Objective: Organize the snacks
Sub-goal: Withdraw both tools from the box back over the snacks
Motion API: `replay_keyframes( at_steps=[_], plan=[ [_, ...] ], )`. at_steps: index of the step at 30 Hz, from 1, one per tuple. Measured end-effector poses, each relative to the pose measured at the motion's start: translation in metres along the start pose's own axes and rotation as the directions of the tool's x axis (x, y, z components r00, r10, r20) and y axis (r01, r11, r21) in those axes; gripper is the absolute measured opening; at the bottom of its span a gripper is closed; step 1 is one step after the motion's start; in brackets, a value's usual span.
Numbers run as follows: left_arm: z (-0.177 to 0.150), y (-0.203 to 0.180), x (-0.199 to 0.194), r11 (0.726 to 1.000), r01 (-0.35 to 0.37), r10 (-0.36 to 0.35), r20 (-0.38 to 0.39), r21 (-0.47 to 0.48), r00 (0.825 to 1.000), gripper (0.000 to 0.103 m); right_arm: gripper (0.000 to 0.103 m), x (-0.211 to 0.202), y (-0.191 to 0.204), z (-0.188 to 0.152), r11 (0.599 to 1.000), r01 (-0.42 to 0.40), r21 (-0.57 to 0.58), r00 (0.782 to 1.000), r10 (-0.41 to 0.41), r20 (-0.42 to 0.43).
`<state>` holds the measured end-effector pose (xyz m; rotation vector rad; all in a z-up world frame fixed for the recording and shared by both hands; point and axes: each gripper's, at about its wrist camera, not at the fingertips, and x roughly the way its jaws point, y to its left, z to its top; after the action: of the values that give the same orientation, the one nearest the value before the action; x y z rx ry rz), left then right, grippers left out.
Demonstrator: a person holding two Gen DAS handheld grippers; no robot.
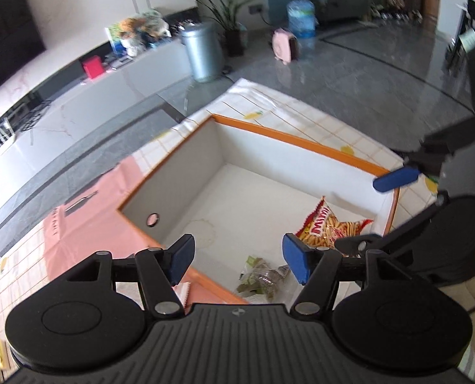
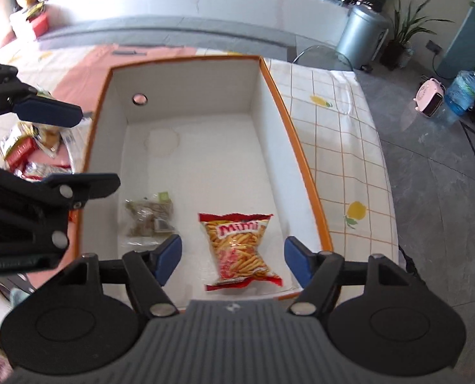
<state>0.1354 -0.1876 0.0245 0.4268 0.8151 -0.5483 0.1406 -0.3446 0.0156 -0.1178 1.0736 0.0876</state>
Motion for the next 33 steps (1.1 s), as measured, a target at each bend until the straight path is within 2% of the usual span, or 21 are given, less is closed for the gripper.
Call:
replay_keyframes(
  at_steps=[4, 9, 13, 18, 21, 24, 30, 33],
  plan=[
    [-0.015, 0.015, -0.029, 0.996, -0.036, 0.040, 0.049, -0.076, 0.998, 0.075, 0.070, -0.021, 0.025, -0.010, 0.999, -0.015, 0.052, 0.997, 0.011, 0.079],
    [-0.041, 0.034, -0.060, 0.980, -0.095, 0.114, 0.103, -0.177, 0.988, 0.078, 0.073, -0.035, 0.063, -0.027, 0.988, -0.096, 0.121, 0.982, 0.075, 0.172],
    [-0.063, 0.049, -0.076, 0.962, -0.115, 0.147, 0.114, -0.248, 0.982, 0.080, 0.075, -0.039, 0.087, -0.040, 0.970, -0.152, 0.187, 0.969, 0.110, 0.219],
    [-0.101, 0.065, -0.088, 0.938, -0.133, 0.176, 0.108, -0.320, 0.979, 0.080, 0.077, -0.043, 0.121, -0.055, 0.961, -0.171, 0.219, 0.959, 0.111, 0.262],
    [-0.121, 0.077, -0.093, 0.913, -0.165, 0.214, 0.092, -0.373, 0.973, 0.080, 0.080, -0.046, 0.141, -0.063, 0.960, -0.174, 0.220, 0.952, 0.106, 0.288],
    [-0.142, 0.088, -0.099, 0.890, -0.201, 0.252, 0.075, -0.409, 0.965, 0.079, 0.080, -0.045, 0.160, -0.067, 0.960, -0.164, 0.227, 0.950, 0.091, 0.297],
    [-0.177, 0.109, -0.106, 0.864, -0.207, 0.262, 0.059, -0.459, 0.963, 0.076, 0.080, -0.029, 0.191, -0.074, 0.962, -0.160, 0.221, 0.956, 0.095, 0.278],
    [-0.194, 0.119, -0.100, 0.846, -0.188, 0.244, 0.048, -0.500, 0.969, 0.066, 0.079, -0.019, 0.204, -0.076, 0.971, -0.143, 0.192, 0.962, 0.091, 0.258]
  ],
)
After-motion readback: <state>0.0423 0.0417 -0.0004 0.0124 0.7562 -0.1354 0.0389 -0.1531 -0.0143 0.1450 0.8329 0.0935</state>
